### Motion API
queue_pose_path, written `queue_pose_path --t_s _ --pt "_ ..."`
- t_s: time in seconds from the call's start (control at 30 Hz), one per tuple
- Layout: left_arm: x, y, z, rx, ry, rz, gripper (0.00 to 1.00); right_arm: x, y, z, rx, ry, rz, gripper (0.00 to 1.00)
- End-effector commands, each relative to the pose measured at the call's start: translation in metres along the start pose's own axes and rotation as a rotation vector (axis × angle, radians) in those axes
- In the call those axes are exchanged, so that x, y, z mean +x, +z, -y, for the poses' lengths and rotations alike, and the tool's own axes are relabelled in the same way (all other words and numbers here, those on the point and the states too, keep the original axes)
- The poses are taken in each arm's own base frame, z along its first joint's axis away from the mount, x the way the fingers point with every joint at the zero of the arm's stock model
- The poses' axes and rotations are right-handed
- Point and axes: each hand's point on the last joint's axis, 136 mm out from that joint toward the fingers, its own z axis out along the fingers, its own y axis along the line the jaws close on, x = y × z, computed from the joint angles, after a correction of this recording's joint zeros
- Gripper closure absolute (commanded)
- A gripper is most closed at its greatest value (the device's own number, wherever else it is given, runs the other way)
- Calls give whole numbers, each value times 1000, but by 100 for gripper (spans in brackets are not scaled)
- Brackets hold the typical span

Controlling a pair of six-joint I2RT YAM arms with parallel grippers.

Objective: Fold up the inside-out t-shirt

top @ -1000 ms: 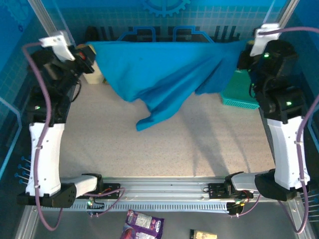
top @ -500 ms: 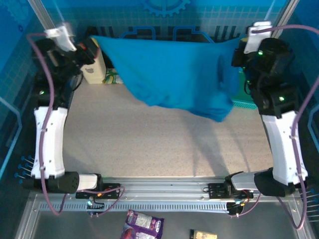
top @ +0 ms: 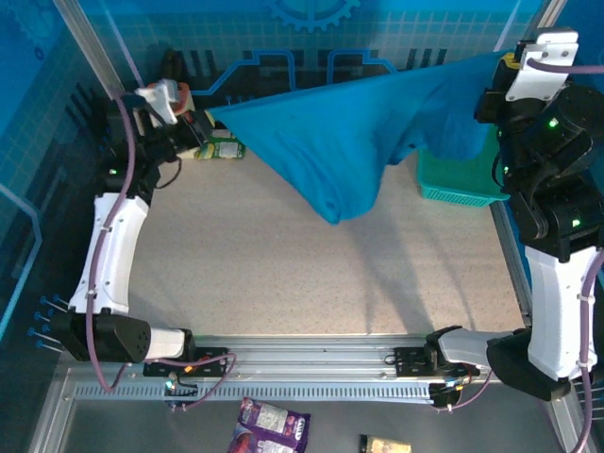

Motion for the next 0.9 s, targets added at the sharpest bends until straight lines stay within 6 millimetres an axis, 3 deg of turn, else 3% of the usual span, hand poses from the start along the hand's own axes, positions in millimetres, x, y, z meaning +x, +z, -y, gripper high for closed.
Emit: queue_pose_path --t_s 0.0,0.07,0.27,0.7,0.87 --pt "-87 -82 41 -64 168 281 100 11 21 7 85 47 -17 100" --pt "-91 -88 46 -69 196 292 100 17 24 5 88 40 -33 100" --pt "-73 -86 37 -55 188 296 100 4 11 14 102 60 23 100" --pt "-65 -153 63 -66 267 427 100 -2 -51 32 38 157 126 100" --pt "-61 -156 64 -59 249 419 100 -4 -57 30 8 154 130 100"
